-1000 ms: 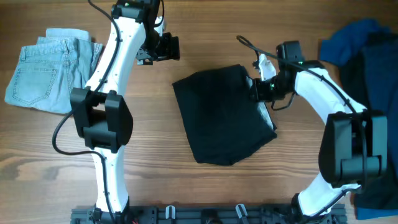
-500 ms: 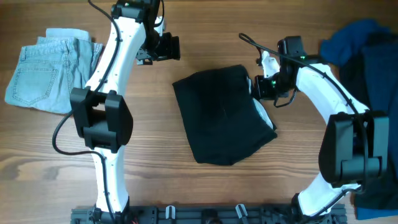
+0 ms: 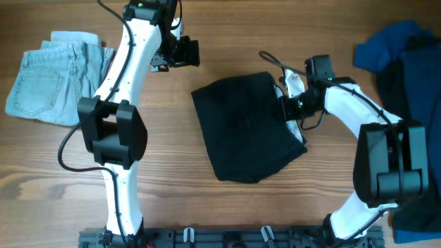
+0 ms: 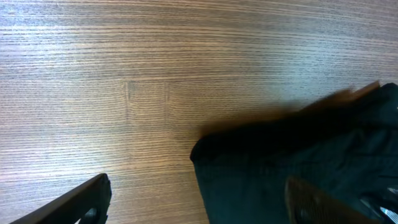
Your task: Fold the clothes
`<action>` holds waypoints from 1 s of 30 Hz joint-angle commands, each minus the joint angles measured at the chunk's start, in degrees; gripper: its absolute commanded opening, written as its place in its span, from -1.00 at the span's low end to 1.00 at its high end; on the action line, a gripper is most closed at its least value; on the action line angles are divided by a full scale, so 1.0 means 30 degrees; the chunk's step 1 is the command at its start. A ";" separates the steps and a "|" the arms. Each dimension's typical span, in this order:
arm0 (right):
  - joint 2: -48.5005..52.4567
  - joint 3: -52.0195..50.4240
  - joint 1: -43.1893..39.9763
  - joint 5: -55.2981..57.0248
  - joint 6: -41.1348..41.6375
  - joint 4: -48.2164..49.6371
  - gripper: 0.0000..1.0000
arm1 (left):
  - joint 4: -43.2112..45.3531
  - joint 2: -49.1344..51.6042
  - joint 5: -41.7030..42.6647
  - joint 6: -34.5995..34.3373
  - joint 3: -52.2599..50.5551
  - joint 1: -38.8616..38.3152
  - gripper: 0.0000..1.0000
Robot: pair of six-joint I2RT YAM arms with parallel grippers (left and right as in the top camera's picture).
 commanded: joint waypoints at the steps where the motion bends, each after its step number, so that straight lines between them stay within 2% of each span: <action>1: 0.0219 -0.0780 -0.0022 -0.1413 0.0393 0.0823 -0.37 | 0.0029 -0.0022 -0.0182 -0.0087 0.0342 0.0124 0.78; 2: 0.0219 -0.0809 -0.0022 -0.2186 0.0393 0.0925 -0.46 | 0.0029 -0.0022 -0.0182 -0.0087 0.0342 0.0124 0.79; 3: 0.0219 -0.0809 -0.0022 -0.3198 0.0364 0.0998 -0.69 | 0.0029 -0.0022 -0.0182 -0.0087 0.0342 0.0124 0.79; 4: 0.0219 -0.0809 -0.0022 -0.3745 0.0313 0.1049 -0.84 | 0.0029 -0.0022 -0.0182 -0.0087 0.0342 0.0124 0.78; 5: 0.0219 -0.0809 -0.0022 -0.3905 0.0306 0.1049 -0.91 | 0.0022 -0.0022 -0.0182 -0.0087 0.0342 0.0124 0.79; 14: -0.0240 0.0874 -0.1690 -0.3235 -0.0240 0.0204 -0.91 | -0.0117 -0.0022 -0.0182 -0.0087 0.0342 0.0124 0.78; 18: -0.0160 0.0903 -0.1676 -0.0430 -0.0248 -0.0022 -0.91 | -0.0117 -0.0022 -0.0175 -0.0095 0.0342 0.0095 0.78; 21: -0.0124 0.0546 -0.1639 -0.0503 -0.0233 0.0415 -0.91 | -0.0153 -0.0022 0.0015 -0.0087 0.0342 -0.0036 0.78; 23: -0.0474 0.1603 -0.1661 -0.2353 -0.0226 -0.0612 -0.92 | -0.0175 -0.0022 0.0430 0.0066 0.0342 -0.0109 0.74; 24: -0.0714 0.2208 -0.1647 -0.3060 -0.0233 -0.1275 -0.91 | -0.0102 -0.0029 0.0430 0.0058 0.0342 -0.0109 0.61; 26: -0.1705 0.3344 -0.1260 -0.4189 -0.0248 -0.3104 -0.91 | -0.0102 -0.0029 0.1326 0.0066 0.0342 -0.0109 -0.04; 27: -0.2149 0.3395 -0.0976 -0.4175 -0.0270 -0.3701 -0.91 | -0.0117 -0.0022 0.2353 0.0066 0.0342 -0.0160 -0.90; 30: -0.2361 0.3184 0.0590 -0.4109 -0.0277 -0.5625 -0.91 | -0.0153 0.0226 0.5450 0.2718 0.0342 -0.1013 -0.92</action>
